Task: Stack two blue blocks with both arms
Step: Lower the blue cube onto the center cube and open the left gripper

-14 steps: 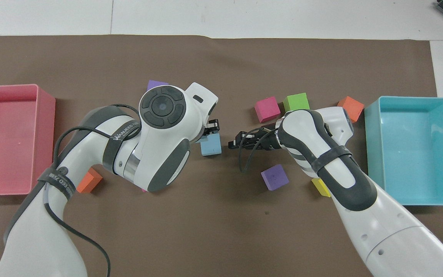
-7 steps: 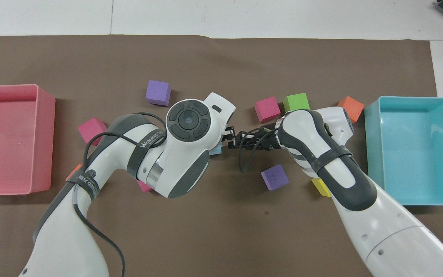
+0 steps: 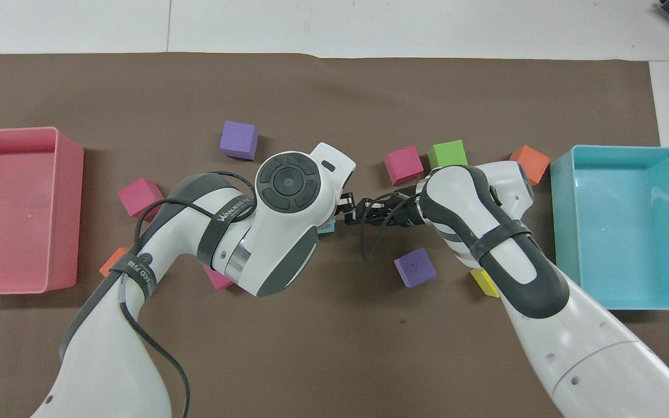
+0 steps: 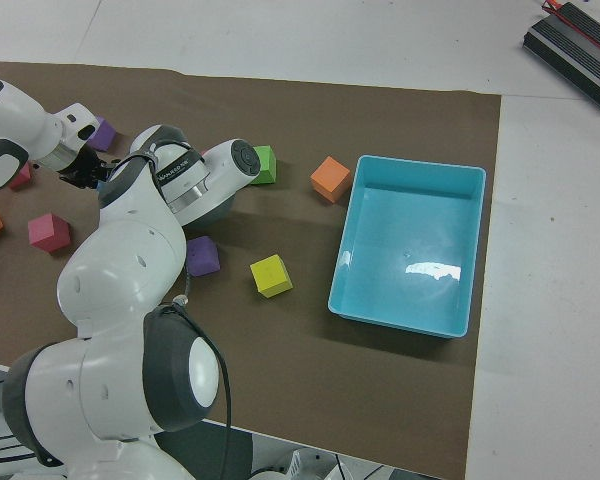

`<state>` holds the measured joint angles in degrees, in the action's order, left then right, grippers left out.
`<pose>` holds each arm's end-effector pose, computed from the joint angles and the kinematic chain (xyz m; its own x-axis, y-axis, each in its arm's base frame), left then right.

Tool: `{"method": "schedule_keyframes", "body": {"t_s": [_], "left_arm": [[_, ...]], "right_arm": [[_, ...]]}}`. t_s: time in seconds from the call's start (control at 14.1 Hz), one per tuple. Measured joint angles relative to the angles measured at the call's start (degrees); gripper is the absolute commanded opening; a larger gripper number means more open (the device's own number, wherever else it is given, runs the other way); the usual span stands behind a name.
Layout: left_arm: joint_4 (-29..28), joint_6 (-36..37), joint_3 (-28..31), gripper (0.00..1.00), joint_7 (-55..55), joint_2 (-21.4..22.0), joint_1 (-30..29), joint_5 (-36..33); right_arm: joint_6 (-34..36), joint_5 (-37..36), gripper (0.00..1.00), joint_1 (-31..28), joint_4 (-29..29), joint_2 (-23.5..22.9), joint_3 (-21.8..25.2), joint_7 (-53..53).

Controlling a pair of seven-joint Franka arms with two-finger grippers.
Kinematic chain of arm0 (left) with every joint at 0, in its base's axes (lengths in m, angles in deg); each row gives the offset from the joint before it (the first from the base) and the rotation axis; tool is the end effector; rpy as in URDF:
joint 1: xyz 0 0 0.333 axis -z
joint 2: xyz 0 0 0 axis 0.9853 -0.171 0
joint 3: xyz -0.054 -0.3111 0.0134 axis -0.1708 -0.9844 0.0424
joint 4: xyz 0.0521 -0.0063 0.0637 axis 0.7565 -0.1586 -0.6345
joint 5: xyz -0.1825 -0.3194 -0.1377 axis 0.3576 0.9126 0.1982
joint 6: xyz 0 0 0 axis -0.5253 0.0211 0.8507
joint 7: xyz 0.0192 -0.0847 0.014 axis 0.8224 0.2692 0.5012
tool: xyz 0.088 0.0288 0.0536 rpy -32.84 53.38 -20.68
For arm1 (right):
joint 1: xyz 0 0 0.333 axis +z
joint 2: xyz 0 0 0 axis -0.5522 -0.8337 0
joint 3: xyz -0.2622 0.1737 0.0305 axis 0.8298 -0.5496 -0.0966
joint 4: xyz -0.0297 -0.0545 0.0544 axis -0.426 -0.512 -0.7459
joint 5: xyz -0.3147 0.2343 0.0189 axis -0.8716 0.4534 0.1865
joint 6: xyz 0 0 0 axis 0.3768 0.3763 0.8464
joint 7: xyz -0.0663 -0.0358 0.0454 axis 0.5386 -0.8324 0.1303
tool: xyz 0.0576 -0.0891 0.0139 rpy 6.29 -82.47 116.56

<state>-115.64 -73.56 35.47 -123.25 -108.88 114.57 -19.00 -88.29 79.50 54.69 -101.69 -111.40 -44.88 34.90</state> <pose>0.5234 -0.4094 0.3852 0.9917 0.1241 0.0341 0.1207 -0.9888 0.0875 0.5793 0.2259 0.2485 0.9874 -0.0190 -0.1572 -0.1344 -0.6256 -0.7685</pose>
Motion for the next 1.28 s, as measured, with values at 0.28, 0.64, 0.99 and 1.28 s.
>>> {"method": "schedule_keyframes", "body": {"t_s": [0.28,0.64,0.99,1.28], "left_arm": [[-0.81,0.00,-0.07,0.00,0.00,0.00,0.41,0.00],[-1.11,0.15,-0.05,0.00,-0.02,0.00,0.60,0.00],[-1.12,0.24,-0.05,0.00,-0.03,0.02,0.60,-0.20],[-1.11,0.87,-0.05,0.00,-0.27,0.11,0.63,-0.88]], "right_arm": [[0.00,0.00,0.00,0.00,0.00,0.00,0.00,0.00],[0.00,0.00,0.00,0.00,0.00,0.00,0.00,0.00],[0.00,0.00,0.00,0.00,0.00,0.00,0.00,0.00],[0.00,0.00,0.00,0.00,0.00,0.00,0.00,0.00]]}}
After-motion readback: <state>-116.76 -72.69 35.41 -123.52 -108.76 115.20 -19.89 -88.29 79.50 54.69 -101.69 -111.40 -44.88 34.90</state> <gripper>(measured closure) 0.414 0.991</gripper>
